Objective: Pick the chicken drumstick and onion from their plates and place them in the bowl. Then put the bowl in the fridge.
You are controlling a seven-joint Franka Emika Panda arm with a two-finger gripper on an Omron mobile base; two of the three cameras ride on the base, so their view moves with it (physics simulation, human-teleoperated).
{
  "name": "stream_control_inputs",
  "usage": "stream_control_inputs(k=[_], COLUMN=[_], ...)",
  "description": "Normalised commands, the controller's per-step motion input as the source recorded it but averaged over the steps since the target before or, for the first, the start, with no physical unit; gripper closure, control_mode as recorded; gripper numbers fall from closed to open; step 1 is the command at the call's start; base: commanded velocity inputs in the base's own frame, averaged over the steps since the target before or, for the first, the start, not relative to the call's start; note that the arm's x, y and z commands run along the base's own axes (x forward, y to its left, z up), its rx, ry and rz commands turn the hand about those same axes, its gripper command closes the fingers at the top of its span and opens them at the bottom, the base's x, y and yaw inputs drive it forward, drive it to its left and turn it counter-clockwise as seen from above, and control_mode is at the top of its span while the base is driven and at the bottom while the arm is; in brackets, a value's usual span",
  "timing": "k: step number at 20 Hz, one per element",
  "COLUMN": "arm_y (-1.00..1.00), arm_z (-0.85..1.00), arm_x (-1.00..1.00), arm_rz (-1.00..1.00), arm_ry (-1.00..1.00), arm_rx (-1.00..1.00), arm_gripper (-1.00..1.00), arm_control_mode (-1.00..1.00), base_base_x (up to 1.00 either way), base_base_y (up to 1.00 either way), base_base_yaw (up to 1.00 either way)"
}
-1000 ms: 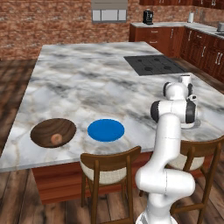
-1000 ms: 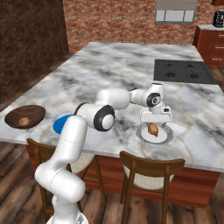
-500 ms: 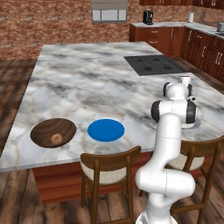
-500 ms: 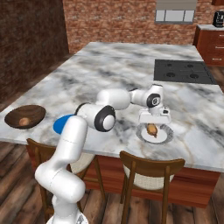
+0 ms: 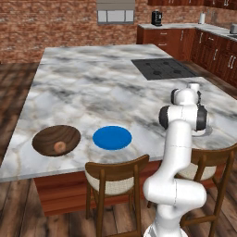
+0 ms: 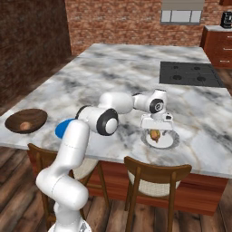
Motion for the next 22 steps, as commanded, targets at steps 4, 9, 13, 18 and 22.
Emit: stream_control_inputs(k=[4,9,13,18,22], arm_y=[0.12,0.10,0.01,0.10,0.45], arm_z=[-0.27,-0.10,0.50,0.66,0.33], arm_x=[-0.13,-0.06,-0.19,-0.38,-0.45], arm_rz=[0.00,0.00,0.00,0.07,0.15], arm_ry=[0.02,-0.02,-0.21,-0.24,-0.13], arm_rx=[0.01,0.03,0.09,0.16,0.04], arm_gripper=[1.00,1.00,1.00,1.00,1.00], arm_control_mode=[-1.00,-1.00,-1.00,-1.00,-1.00], base_base_x=[0.00,0.00,0.00,0.00,0.00], base_base_y=[0.00,0.00,0.00,0.00,0.00], base_base_yaw=[0.00,0.00,0.00,0.00,0.00])
